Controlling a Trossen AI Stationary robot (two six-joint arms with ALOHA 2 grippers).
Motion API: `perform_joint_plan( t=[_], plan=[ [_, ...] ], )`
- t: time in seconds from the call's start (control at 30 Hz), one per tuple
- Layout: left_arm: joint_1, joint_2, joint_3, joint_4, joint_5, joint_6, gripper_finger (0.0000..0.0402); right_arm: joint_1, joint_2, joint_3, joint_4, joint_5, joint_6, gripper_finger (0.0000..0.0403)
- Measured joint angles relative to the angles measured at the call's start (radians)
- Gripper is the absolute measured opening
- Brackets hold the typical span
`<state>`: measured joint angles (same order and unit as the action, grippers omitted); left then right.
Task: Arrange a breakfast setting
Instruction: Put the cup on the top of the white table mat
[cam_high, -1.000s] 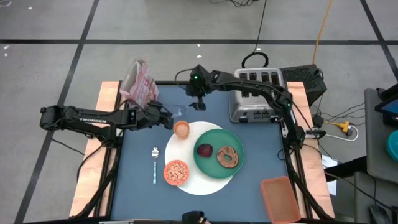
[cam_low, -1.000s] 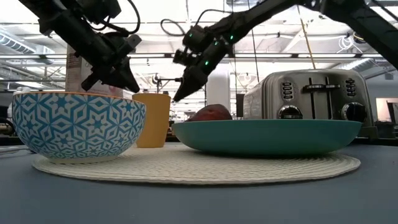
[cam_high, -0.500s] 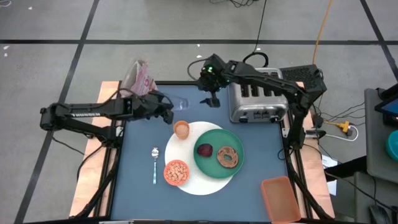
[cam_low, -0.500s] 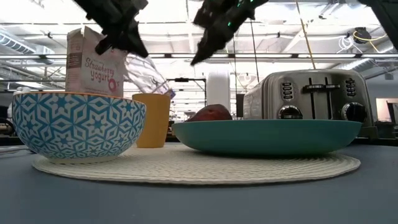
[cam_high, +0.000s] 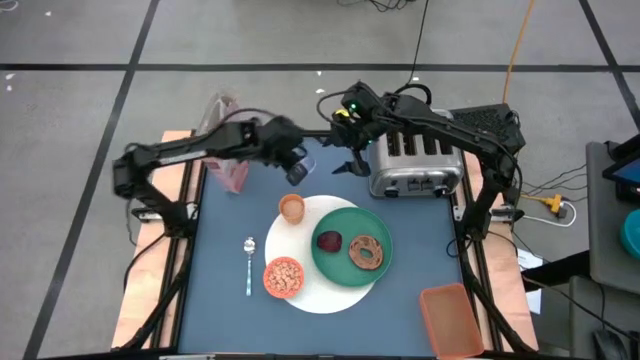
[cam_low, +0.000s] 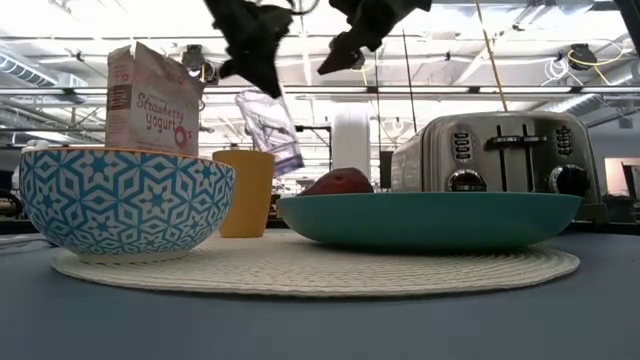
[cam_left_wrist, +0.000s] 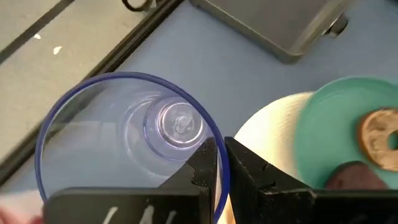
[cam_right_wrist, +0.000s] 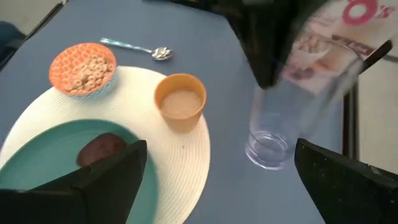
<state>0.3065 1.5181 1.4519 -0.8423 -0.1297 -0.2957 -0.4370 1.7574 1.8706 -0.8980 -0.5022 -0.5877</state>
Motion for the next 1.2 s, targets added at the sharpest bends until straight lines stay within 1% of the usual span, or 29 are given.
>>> perform_joint_plan(
  t=[0.17,0.23,0.33,0.47,0.63,0.77,0.87,1.03,1.2],
  plan=[
    [0.037,0.171,0.187,-0.108,0.078,0.119,0.0030,-0.006,-0.012,-0.002,-0.084,-0.001,0.000,0.0396],
    [0.050,0.226,0.238,-0.134,0.110,0.143,0.0030,-0.013,-0.026,-0.002,-0.096,-0.016,-0.001,0.0396],
    [0.060,0.292,0.277,-0.164,0.122,0.164,0.0030,-0.030,-0.059,-0.021,-0.108,-0.027,-0.008,0.0396],
    [0.066,0.351,0.290,-0.183,0.126,0.168,0.0030,-0.065,-0.129,-0.102,-0.094,-0.027,-0.008,0.0396],
    [0.066,0.393,0.291,-0.183,0.126,0.183,0.0030,-0.091,-0.230,-0.242,0.006,-0.026,0.008,0.0396],
    [0.066,0.397,0.291,-0.188,0.128,0.183,0.0030,-0.099,-0.298,-0.346,0.088,-0.025,0.046,0.0396],
    [0.066,0.396,0.291,-0.181,0.129,0.183,0.0030,-0.099,-0.342,-0.411,0.118,-0.025,0.063,0.0396],
    [0.065,0.412,0.293,-0.175,0.120,0.181,0.0030,-0.099,-0.397,-0.487,0.166,-0.024,0.101,0.0396],
    [0.064,0.455,0.294,-0.162,0.096,0.161,0.0031,-0.099,-0.432,-0.522,0.185,-0.024,0.113,0.0396]
  ],
)
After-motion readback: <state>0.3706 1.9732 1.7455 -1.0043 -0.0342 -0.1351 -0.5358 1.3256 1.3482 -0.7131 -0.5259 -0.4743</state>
